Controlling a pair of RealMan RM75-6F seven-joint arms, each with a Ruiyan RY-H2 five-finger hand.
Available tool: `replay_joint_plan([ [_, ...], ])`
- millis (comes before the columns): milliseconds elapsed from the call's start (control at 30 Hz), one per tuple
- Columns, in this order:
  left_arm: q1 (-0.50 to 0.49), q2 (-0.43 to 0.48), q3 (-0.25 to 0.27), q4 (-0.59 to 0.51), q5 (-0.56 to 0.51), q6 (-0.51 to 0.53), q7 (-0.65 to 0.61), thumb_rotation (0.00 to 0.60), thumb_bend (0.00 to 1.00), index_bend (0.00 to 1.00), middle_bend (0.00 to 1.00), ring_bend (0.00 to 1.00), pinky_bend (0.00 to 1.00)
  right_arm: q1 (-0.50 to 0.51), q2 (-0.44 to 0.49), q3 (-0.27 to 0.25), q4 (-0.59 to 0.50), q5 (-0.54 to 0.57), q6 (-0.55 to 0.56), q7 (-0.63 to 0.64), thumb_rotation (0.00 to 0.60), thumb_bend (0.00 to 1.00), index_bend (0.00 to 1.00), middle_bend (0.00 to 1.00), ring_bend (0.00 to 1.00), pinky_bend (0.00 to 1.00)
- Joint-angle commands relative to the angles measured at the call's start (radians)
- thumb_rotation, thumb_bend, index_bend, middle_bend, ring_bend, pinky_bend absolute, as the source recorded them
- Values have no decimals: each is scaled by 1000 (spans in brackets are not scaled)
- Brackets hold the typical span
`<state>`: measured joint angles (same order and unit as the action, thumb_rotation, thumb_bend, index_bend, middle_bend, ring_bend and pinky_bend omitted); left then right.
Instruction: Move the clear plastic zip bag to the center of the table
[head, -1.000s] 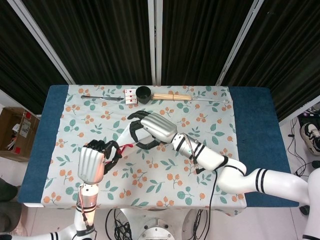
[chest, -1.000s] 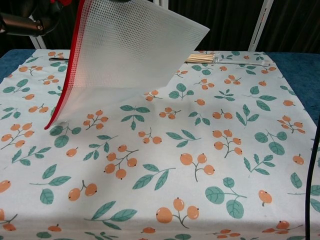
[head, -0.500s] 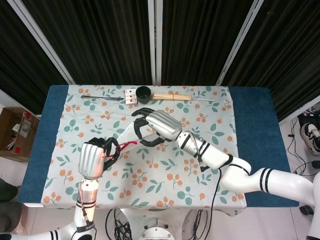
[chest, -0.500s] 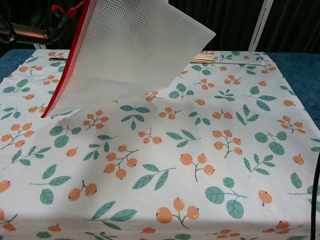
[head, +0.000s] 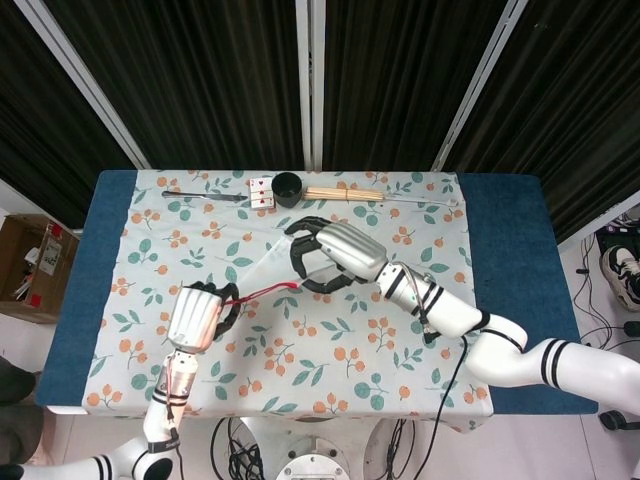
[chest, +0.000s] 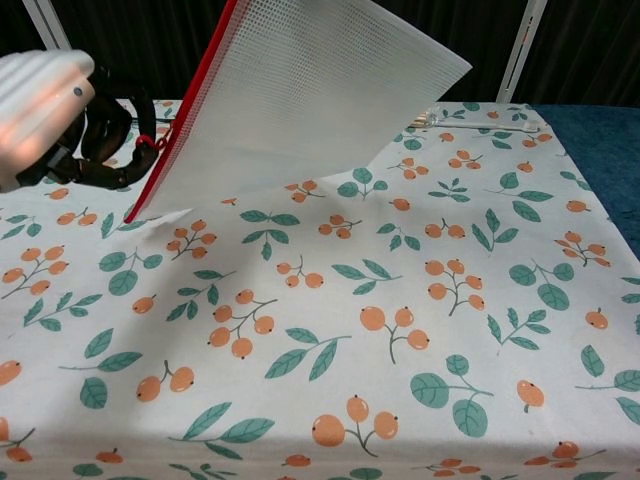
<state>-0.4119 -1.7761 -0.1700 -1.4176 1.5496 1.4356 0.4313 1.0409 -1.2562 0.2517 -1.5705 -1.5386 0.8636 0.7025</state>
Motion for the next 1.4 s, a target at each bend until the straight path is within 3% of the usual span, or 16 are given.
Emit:
replay_joint_plan([
  [33,-5,-3,12,53,-47,-48,3,600,402,765,822,727,732,-14,13,-21,2,-24,17,26,600,588,982,483,182,154],
  [467,-10,-13,-3,195,-188,-154,24,600,404,764,817,724,729,-41,46,-61,-3,-73,75,81,600,588,984,488,189,154],
  [767,-9,19,-3,146,-257,-201,71,600,402,736,796,702,711,-53,44,-71,-6,-65,90,49,600,587,984,488,189,153],
  [867,-11,31,-4,128,-264,-196,88,600,400,679,779,687,706,-58,32,-82,-6,-66,91,30,600,587,984,488,189,154],
  [933,-11,46,-4,106,-280,-207,101,600,383,562,726,640,685,-66,18,-91,1,-73,104,18,600,588,984,487,189,154],
  [1067,-3,113,-22,-2,-338,-222,126,600,246,269,474,422,599,-92,-31,-133,42,-112,143,-45,600,586,976,479,189,154],
  [1133,3,146,-31,-53,-365,-216,149,600,176,226,380,341,564,-105,-46,-156,59,-130,153,-81,600,574,951,468,189,154],
  [1233,15,211,-39,-152,-423,-208,203,600,118,191,319,271,489,-126,-63,-196,79,-154,160,-135,600,534,897,449,188,147],
  [1400,30,292,-56,-262,-466,-165,231,600,56,160,276,222,409,-150,-64,-259,102,-166,118,-251,600,477,807,386,146,88],
])
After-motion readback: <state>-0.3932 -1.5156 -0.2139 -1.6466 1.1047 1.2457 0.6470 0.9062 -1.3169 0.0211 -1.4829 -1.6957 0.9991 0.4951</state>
